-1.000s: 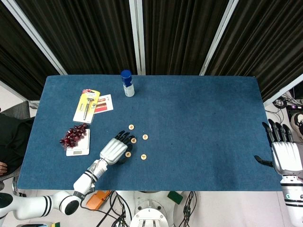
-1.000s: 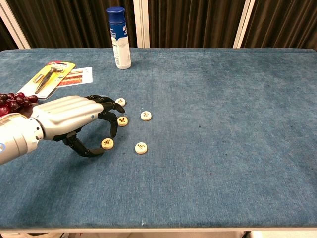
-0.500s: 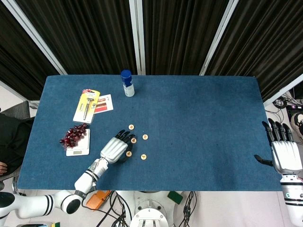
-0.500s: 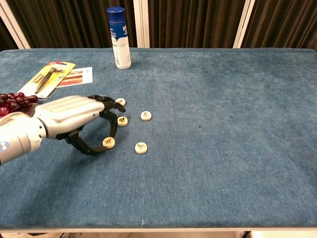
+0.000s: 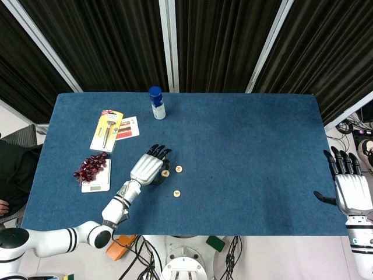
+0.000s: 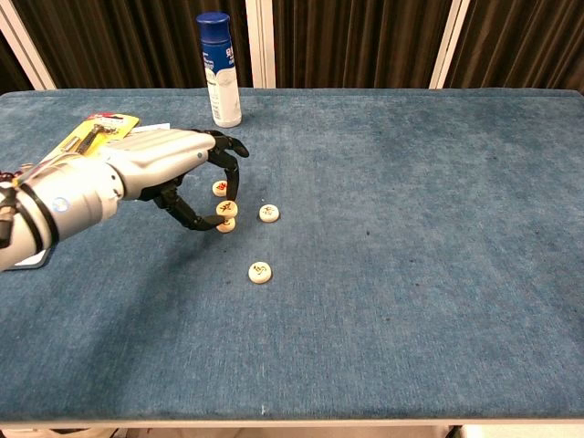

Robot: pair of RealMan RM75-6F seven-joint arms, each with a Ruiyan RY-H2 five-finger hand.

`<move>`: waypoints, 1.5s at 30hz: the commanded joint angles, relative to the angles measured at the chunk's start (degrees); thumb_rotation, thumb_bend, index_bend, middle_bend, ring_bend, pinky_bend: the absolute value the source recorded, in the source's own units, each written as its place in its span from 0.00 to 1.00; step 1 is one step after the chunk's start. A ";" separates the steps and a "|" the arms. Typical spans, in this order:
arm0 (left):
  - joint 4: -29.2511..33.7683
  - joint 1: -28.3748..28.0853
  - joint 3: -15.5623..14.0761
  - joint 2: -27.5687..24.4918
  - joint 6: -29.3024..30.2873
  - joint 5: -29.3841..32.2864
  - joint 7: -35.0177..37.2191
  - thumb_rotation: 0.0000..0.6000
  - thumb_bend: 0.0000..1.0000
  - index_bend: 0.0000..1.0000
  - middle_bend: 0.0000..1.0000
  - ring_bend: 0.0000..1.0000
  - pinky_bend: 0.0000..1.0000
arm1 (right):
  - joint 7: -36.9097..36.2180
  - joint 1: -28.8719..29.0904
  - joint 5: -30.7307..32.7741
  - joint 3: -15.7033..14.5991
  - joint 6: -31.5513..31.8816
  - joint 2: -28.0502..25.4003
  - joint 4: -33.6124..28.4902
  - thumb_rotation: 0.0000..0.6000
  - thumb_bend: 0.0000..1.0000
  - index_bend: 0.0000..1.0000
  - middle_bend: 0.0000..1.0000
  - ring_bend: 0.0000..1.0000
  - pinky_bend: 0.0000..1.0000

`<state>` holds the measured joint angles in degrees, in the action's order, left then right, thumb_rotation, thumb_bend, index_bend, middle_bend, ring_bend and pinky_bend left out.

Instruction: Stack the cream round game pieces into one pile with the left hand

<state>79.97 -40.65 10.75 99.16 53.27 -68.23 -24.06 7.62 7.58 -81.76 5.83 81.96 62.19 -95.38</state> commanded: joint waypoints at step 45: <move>-0.88 -2.72 -2.11 0.19 0.18 6.83 -3.41 1.00 0.32 0.41 0.10 0.00 0.00 | -1.57 -0.35 0.13 -0.36 -0.21 0.73 1.90 1.00 0.09 0.00 0.02 0.00 0.02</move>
<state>79.09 -43.36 8.65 99.36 53.44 -61.40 -27.47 6.05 7.22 -81.63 5.47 81.74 62.93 -93.47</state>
